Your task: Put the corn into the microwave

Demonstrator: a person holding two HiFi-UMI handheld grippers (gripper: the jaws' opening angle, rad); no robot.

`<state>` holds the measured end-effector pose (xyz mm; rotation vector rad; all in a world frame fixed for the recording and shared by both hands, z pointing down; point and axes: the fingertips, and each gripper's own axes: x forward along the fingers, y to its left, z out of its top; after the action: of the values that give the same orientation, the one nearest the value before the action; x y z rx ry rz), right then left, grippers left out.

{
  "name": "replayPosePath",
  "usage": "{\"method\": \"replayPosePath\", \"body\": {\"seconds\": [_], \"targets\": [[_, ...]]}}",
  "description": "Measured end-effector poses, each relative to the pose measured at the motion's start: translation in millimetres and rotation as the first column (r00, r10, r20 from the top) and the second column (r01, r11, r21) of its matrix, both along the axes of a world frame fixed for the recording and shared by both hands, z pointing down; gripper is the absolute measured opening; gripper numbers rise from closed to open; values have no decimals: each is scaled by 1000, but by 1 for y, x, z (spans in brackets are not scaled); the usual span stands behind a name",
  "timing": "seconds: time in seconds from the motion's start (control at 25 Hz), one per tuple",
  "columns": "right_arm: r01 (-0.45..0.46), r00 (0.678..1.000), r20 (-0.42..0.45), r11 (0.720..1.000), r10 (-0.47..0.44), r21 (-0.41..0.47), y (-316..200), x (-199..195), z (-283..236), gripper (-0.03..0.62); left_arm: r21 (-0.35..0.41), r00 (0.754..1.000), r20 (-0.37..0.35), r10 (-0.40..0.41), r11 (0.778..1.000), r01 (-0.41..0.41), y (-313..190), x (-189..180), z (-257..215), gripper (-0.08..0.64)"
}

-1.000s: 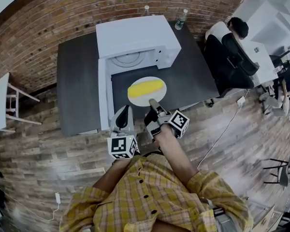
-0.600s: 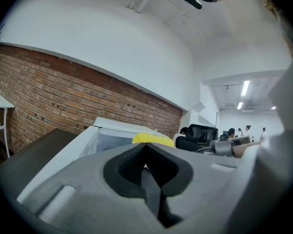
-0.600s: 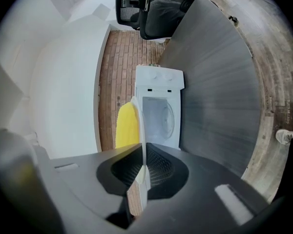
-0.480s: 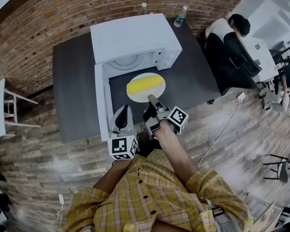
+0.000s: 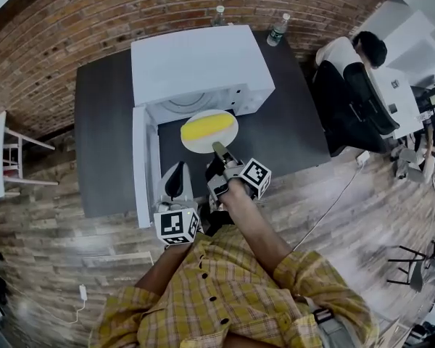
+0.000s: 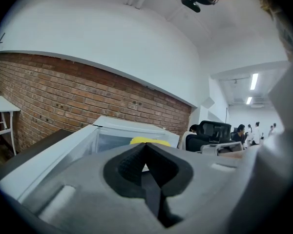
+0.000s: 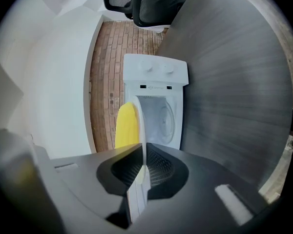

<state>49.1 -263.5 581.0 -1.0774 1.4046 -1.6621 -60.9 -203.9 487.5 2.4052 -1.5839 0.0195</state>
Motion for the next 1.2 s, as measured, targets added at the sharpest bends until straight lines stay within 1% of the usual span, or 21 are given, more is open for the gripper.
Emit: {"method": "replayPosePath", "body": {"seconds": [0.2,0.36,0.76,0.92,1.08,1.2], "targets": [[16,1000,-14,1000,-17,-6,-29,8,15,21,-15,1000,2,-20,1000,20,-14,12,7,-3],[27,1000,-9,999,-28,-21,-45,7,29,21,-27,1000,6,-30,999,30,-23,17,12,-3],[34,999,12,999,-33,-30,-82,-2,66,21,-37,998,21,-64,997,65,-44,15,21,-3],[38,999,7,998,-37,-52,-96,-4,80,23,-46,997,21,-76,996,77,-52,13,26,-3],[47,999,-16,996,-48,-72,-108,-6,95,23,-55,996,19,-82,995,83,-58,13,30,-3],[44,999,-6,994,-44,-100,-117,-9,107,26,-60,996,22,-81,995,82,-63,12,32,-3]]}}
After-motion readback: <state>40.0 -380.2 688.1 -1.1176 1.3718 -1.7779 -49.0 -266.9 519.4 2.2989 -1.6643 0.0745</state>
